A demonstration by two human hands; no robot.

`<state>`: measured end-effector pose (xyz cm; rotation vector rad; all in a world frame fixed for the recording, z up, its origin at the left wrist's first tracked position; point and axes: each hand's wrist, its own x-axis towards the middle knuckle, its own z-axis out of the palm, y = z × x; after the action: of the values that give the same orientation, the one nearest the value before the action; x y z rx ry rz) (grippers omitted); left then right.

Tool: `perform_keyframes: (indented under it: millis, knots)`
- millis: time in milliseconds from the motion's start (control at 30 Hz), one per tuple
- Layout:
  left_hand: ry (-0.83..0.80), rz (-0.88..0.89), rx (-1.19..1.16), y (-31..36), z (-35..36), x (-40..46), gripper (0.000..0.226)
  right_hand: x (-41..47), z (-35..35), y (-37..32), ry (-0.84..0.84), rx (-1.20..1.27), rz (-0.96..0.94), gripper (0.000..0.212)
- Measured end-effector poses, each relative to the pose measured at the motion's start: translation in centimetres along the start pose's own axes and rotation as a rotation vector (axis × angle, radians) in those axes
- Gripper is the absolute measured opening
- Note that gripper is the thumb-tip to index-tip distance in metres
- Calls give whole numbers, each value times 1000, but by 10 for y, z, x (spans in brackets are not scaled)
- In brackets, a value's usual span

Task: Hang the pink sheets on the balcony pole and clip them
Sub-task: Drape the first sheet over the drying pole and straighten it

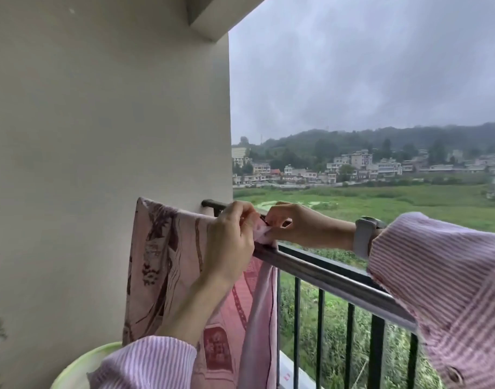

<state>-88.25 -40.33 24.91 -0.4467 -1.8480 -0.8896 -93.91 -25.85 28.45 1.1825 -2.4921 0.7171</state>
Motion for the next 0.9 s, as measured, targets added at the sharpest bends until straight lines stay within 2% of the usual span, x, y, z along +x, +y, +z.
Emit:
perform_keyframes:
  millis: [133,200,267,333,400,567,733,900]
  knots:
    - [41,12,-13,38,-3,-15,4,-33,-14,-11,53,51,-22,7]
    - [44,-3,-15,50,-8,-26,3,-51,-18,-20,72,35,-17,20]
    - [35,-12,-14,62,-12,-38,4,-69,-18,-28,83,23,2,18]
    - [18,-22,-29,76,-15,-50,5,-87,-20,-36,83,-18,15,7]
    - [-16,-54,-40,90,-16,-62,6,-103,-27,-46,109,-73,17,15]
    - [-55,-126,-73,126,-15,-80,8,-143,-46,-71,191,-250,28,19]
    - [-93,-56,-121,191,-12,-88,11,-198,-83,-77,256,-371,37,23]
    - [-110,-12,-134,274,24,-106,13,-284,-146,-76,327,-444,80,19]
